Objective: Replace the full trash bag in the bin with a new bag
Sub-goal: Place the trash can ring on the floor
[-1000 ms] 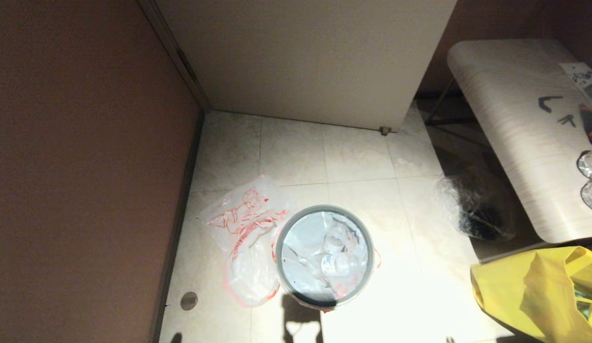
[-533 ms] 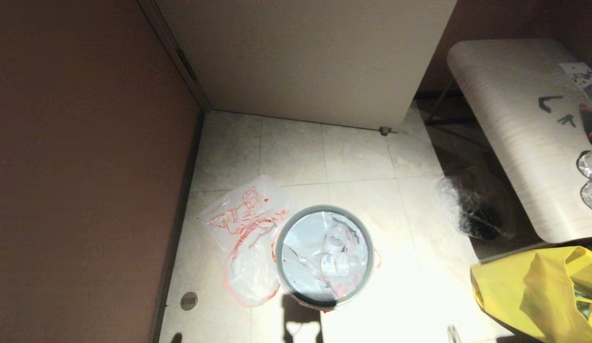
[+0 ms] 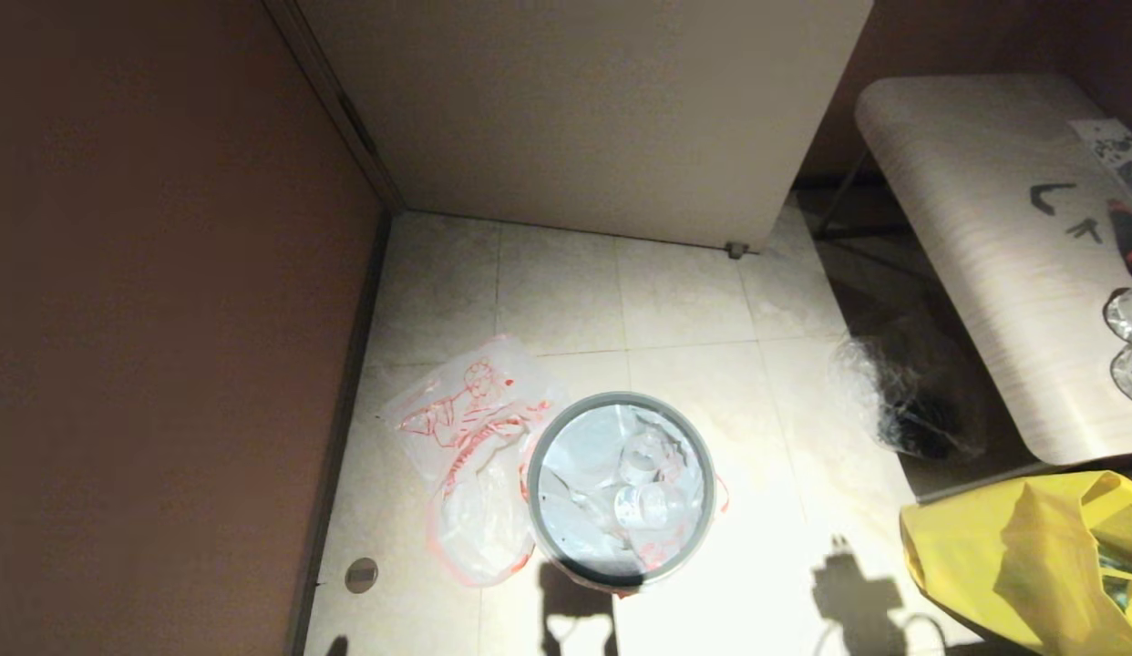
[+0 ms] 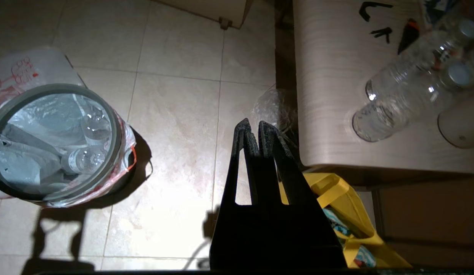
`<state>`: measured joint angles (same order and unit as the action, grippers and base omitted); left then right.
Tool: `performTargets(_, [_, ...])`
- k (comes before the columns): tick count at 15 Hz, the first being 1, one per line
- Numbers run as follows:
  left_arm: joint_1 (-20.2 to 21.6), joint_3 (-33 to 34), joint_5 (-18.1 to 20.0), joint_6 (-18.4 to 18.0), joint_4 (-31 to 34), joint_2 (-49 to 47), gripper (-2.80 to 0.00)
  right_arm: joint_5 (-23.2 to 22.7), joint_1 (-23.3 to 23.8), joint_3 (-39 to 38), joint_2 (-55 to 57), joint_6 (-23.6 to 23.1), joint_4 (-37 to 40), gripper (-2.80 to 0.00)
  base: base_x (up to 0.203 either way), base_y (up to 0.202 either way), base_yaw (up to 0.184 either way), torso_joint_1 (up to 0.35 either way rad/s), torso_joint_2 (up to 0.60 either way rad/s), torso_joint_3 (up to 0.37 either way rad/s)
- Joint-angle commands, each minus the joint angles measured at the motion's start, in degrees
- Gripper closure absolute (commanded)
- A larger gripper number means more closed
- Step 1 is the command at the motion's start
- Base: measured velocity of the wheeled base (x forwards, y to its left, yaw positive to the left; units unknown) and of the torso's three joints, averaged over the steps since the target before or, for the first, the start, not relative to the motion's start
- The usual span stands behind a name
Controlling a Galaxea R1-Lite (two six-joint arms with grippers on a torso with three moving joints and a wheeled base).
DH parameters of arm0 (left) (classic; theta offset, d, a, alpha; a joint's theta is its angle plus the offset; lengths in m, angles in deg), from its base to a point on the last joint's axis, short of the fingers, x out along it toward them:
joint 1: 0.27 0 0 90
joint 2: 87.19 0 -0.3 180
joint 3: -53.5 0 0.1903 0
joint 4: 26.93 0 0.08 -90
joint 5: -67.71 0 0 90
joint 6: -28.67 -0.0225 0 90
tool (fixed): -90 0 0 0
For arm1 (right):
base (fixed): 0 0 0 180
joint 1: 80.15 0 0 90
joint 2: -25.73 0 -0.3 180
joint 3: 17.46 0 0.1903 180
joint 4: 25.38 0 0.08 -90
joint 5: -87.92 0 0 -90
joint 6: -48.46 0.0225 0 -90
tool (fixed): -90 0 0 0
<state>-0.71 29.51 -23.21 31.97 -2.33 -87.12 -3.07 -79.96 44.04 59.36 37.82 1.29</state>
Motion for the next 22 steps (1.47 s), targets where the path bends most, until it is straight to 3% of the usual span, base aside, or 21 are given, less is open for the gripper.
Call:
performTargets(1, [0.00, 0.01, -0.04, 0.04, 0.00, 0.01, 0.00, -0.01, -1.84, 4.94, 11.92, -0.89, 0.07, 0.00, 0.000, 0.000, 0.000, 0.000, 0.00, 0.000])
performTargets(3, [0.00, 0.01, -0.04, 0.04, 0.00, -0.04, 0.00, 3.40, -10.77, 8.56, 19.11, -1.61, 0.01, 0.00, 0.000, 0.000, 0.000, 0.000, 0.00, 0.000])
performTargets(5, [0.00, 0.01, -0.04, 0.04, 0.00, -0.07, 0.00, 12.89, -23.28, 10.20, 27.95, 0.11, -1.74, 0.00, 0.000, 0.000, 0.000, 0.000, 0.00, 0.000])
performTargets(7, [0.00, 0.01, -0.04, 0.04, 0.00, 0.01, 0.00, 20.73, -29.09, 10.80, 38.48, 3.69, -5.37, 0.00, 0.000, 0.000, 0.000, 0.000, 0.00, 0.000])
performTargets(11, [0.00, 0.01, -0.04, 0.04, 0.00, -0.07, 0.00, 26.46, -31.80, 10.41, 55.95, 12.79, -10.46, 0.00, 0.000, 0.000, 0.000, 0.000, 0.00, 0.000])
performTargets(13, [0.00, 0.01, -0.04, 0.04, 0.00, -0.02, 0.00, 26.75, -31.51, 9.88, 63.22, 16.62, -13.59, 0.00, 0.000, 0.000, 0.000, 0.000, 0.00, 0.000])
performTargets(16, [0.00, 0.01, -0.04, 0.04, 0.00, -0.01, 0.00, 26.16, -30.21, 9.23, 74.12, 18.55, -21.22, 0.00, 0.000, 0.000, 0.000, 0.000, 0.00, 0.000])
performTargets(17, [0.00, 0.01, -0.04, 0.04, 0.00, -0.07, 0.00, 26.06, -29.98, 9.28, 77.25, 18.84, -23.24, -2.80, 0.000, 0.000, 0.000, 0.000, 0.00, 0.000])
performTargets(22, [0.00, 0.01, -0.04, 0.04, 0.00, -0.07, 0.00, 25.88, -31.59, 10.66, 83.80, 21.14, -27.38, -2.80, 0.000, 0.000, 0.000, 0.000, 0.00, 0.000])
